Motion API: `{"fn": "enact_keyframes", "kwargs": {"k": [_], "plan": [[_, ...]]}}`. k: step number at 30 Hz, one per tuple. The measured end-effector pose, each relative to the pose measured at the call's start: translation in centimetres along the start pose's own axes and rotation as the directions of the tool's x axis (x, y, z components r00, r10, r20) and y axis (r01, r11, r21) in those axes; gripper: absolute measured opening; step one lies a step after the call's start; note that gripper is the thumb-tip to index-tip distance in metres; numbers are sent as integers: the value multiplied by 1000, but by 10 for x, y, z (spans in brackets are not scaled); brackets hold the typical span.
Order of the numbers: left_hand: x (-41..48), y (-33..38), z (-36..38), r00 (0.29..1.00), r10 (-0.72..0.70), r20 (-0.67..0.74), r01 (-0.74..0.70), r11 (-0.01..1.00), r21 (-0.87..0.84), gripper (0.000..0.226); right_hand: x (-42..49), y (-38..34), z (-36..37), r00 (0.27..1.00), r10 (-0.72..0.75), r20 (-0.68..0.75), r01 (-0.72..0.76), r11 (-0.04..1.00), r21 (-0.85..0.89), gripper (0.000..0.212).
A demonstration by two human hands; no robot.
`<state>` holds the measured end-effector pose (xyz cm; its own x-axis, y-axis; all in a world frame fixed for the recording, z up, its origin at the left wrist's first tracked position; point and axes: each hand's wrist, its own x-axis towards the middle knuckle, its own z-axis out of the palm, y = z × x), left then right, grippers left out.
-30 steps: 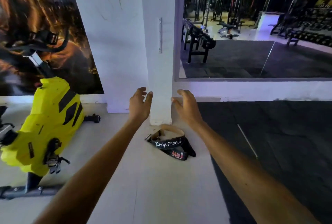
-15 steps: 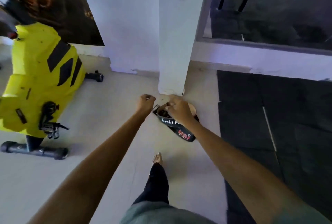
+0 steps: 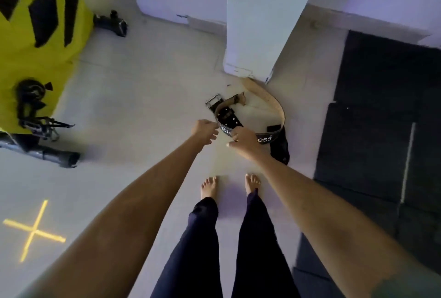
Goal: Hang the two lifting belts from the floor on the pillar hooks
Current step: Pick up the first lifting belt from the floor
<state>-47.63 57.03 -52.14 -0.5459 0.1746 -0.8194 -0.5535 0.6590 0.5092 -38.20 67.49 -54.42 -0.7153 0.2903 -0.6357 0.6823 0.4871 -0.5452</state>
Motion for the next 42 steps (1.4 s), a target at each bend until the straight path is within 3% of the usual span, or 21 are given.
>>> {"fn": "enact_keyframes", "kwargs": {"k": [5, 10, 16, 18, 23, 28, 31, 35, 39, 42], "plan": [[130, -33, 57, 995, -100, -22, 98, 991, -96, 13, 127, 81, 44, 998, -29, 64, 38, 990, -138, 38], [249, -101, 104, 975, -209, -79, 198, 971, -134, 11, 238, 166, 101, 1000, -8, 23, 14, 964, -264, 25], [324, -160, 132, 955, -295, -14, 287, 937, -201, 8, 310, 235, 148, 1000, -11, 19, 20, 831, -556, 27], [331, -164, 135, 948, -317, -15, 305, 924, -229, 10, 313, 240, 152, 999, 40, 19, -22, 821, -570, 23], [313, -148, 128, 944, -323, -73, 290, 912, -290, 16, 296, 199, 130, 997, 46, 67, -21, 946, -323, 8], [248, -107, 83, 941, -327, -85, 260, 861, -437, 25, 247, 109, 73, 998, 31, 49, -36, 993, 115, 25], [188, -59, 37, 977, -214, -6, 171, 799, -576, 24, 202, 49, 16, 991, 104, 83, -128, 916, 379, 25], [101, 3, -27, 999, -34, 30, 46, 810, -585, 38, 123, -26, -51, 984, 99, 151, -176, 721, 670, 4], [1, 55, -77, 995, 29, 92, 39, 749, -661, 63, 34, -109, -104, 991, -23, 135, -88, 652, 753, 27], [-68, 85, -105, 999, 31, 17, -13, 754, -657, 58, -18, -152, -128, 981, -91, 172, -78, 626, 776, 40]]}}
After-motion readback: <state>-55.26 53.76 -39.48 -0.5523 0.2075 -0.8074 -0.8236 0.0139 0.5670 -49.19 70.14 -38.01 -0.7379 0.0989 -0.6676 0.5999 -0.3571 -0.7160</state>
